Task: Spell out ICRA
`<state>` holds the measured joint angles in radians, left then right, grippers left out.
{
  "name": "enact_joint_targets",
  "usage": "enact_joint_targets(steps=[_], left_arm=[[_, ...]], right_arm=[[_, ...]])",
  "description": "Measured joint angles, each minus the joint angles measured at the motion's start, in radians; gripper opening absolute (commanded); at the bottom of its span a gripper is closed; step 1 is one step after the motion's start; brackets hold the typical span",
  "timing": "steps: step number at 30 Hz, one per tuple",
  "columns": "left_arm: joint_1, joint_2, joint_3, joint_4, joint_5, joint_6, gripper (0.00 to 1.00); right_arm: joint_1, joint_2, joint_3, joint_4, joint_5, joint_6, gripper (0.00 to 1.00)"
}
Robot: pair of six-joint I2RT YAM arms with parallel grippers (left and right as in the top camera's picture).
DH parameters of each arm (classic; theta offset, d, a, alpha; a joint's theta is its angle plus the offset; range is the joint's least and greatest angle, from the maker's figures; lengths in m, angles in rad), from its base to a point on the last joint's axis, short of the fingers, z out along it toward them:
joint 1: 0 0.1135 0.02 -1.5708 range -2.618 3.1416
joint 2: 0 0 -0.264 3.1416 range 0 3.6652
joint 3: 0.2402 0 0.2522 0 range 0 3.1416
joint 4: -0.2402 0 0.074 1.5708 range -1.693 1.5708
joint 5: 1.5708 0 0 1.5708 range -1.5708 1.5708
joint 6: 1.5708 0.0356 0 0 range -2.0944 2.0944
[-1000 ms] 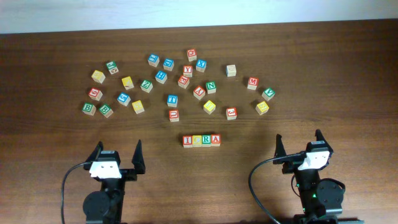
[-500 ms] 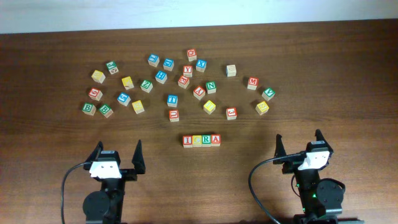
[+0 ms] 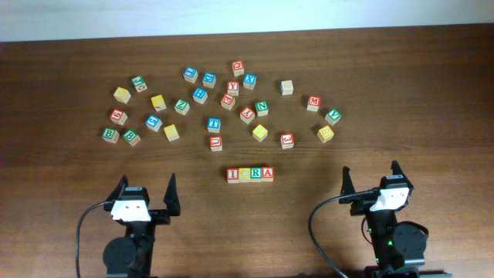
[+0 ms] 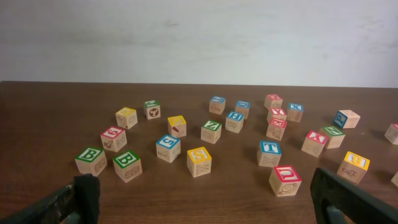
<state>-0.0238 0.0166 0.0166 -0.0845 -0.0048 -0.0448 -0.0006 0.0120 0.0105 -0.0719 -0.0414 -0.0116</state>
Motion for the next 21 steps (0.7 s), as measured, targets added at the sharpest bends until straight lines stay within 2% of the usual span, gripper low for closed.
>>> enact_joint_targets(steps=[21], left_arm=[[0.0, 0.0, 0.0, 0.0, 0.0, 0.0, 0.99]], right_arm=[[0.0, 0.0, 0.0, -0.003, 0.031, -0.003, 0.98]])
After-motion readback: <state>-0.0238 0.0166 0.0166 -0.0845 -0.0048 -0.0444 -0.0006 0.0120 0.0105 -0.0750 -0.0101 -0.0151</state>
